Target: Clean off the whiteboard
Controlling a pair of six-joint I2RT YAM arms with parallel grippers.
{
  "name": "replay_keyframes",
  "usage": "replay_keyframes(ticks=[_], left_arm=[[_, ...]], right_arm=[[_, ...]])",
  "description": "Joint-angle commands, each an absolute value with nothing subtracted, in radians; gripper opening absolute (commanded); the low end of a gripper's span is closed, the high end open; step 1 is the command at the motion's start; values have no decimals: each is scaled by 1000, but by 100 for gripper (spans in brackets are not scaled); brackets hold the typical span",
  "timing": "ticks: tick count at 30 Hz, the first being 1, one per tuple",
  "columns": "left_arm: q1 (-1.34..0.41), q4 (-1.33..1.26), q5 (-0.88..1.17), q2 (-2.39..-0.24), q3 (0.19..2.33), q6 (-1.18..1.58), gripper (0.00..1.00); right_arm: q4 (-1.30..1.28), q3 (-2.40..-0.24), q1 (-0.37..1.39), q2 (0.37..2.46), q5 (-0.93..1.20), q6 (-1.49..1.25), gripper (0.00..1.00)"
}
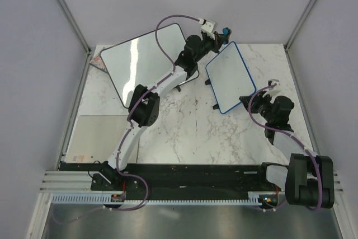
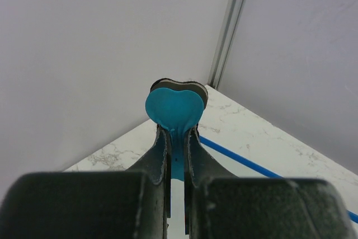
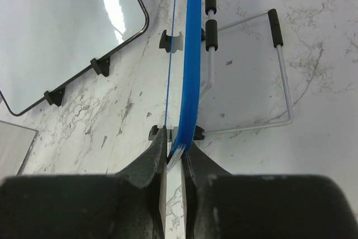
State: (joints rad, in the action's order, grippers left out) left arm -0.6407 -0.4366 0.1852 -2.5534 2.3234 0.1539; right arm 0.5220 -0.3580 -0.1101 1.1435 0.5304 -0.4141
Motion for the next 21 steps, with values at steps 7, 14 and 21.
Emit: replay_keyframes(ticks=[7,14,21], left_arm=[[-637,-503,264,-2635,2365,256,2],[-640,-494,330,-2638,2335,276,2],[-653,-457,374,-2626,2267,272,2]], right_arm=[[430,-339,-97,1164,565,-331,0],[436,-339,-97,1167,572,-336,0],[436,-334,-97,1164,574,-336,0]])
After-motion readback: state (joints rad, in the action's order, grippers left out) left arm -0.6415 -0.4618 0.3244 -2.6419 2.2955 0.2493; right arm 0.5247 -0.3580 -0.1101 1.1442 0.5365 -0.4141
